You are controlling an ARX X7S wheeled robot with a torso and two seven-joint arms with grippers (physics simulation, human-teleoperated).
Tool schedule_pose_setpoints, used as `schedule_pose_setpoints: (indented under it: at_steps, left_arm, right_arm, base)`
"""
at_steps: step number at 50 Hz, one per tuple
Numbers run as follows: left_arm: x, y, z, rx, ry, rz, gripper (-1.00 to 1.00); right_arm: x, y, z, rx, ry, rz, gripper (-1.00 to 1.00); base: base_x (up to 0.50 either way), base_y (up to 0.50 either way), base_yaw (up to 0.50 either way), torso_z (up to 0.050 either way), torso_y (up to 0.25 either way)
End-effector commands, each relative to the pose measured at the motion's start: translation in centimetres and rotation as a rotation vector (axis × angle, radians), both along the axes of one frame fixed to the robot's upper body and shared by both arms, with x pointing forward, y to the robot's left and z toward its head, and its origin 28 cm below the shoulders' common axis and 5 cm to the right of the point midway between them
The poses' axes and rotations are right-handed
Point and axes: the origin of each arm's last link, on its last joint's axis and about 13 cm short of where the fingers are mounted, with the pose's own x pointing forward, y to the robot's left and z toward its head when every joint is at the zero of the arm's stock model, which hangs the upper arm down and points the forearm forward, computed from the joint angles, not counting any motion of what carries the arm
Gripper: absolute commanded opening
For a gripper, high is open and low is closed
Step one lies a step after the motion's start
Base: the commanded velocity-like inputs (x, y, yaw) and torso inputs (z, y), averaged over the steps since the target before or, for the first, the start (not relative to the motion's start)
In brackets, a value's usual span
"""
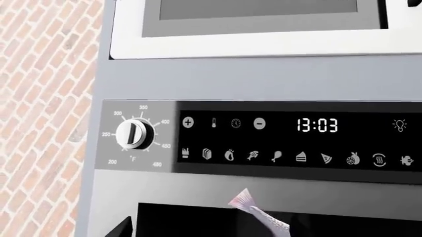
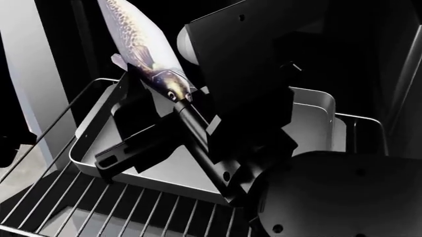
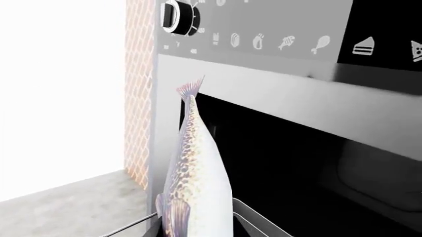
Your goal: Pick the fish from the oven and place it on the plate on the counter.
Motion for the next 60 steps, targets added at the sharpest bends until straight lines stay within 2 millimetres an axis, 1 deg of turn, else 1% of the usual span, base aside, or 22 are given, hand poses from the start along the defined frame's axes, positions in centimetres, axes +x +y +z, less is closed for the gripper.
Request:
schedule_pose_setpoints:
  at_steps: [1, 8, 22, 60]
  left_arm:
    - [-0.11, 0.04, -0.09, 0.001, -0.002, 0.009, 1.0]
    - [-0.14, 0.07, -0.16, -0.001, 0.0, 0.006, 1.0]
    - [-0.1, 0.09, -0.17, 0.001, 0.003, 0.008, 1.0]
    - [-0.13, 0.0, -0.19, 0.007, 0.003, 0.005, 1.0]
  right_arm:
    - [0.12, -0.07, 0.22, 0.011, -0.021, -0.011, -1.0]
    - [0.2, -0.18, 0.27, 0.028, -0.014, -0.02, -1.0]
    - [0.24, -0.17, 0.27, 0.032, -0.001, -0.017, -1.0]
    - [0.12, -0.09, 0.25, 0.034, -0.001, -0.013, -1.0]
  base:
    - [0.0, 0.0, 0.0, 0.0, 0.0]
    - [0.0, 0.0, 0.0, 0.0, 0.0]
    - [0.11, -0.49, 0.0, 0.0, 0.0]
    - [0.11, -0.49, 0.0, -0.009, 0.0]
